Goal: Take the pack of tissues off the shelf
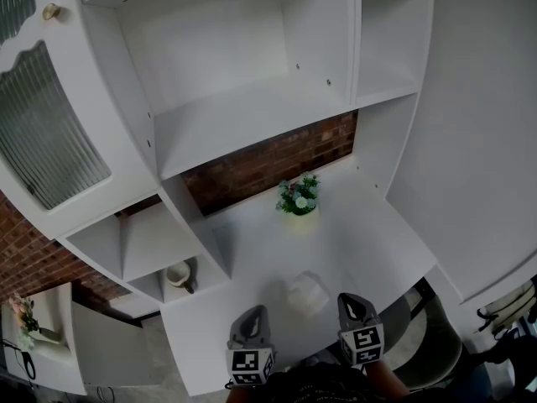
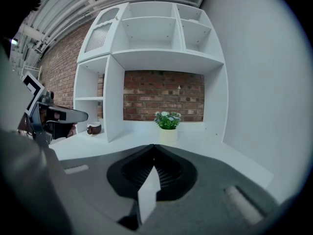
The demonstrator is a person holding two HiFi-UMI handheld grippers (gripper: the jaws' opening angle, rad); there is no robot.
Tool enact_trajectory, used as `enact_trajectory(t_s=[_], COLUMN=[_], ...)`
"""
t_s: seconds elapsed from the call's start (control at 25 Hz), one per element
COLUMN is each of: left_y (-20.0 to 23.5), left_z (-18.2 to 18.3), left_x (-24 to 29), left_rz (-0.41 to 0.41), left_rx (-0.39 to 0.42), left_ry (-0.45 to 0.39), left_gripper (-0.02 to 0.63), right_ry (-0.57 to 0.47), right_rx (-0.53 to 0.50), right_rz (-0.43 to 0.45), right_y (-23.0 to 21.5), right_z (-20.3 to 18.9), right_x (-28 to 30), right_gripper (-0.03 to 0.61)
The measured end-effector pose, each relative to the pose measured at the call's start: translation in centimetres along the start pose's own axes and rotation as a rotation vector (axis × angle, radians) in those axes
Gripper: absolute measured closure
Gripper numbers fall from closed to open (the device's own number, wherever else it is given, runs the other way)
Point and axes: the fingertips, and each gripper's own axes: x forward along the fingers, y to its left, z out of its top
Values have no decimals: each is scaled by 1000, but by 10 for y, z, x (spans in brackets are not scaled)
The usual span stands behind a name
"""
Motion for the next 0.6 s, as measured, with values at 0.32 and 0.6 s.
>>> enact_trajectory(t_s=[0.32,0.6], left_y=[0,-2], left_z=[0,-1], left_x=[0,-2], left_rz=[10,8], left_rx=[66,42], left_ry=[-10,-8], left_gripper=[603,603], right_ry=[6,11], right_rx=[-2,0], right_rz=[5,17], right_y=[-1,5], right_z=[-2,-6], right_x=[0,1], right_gripper=[574,574])
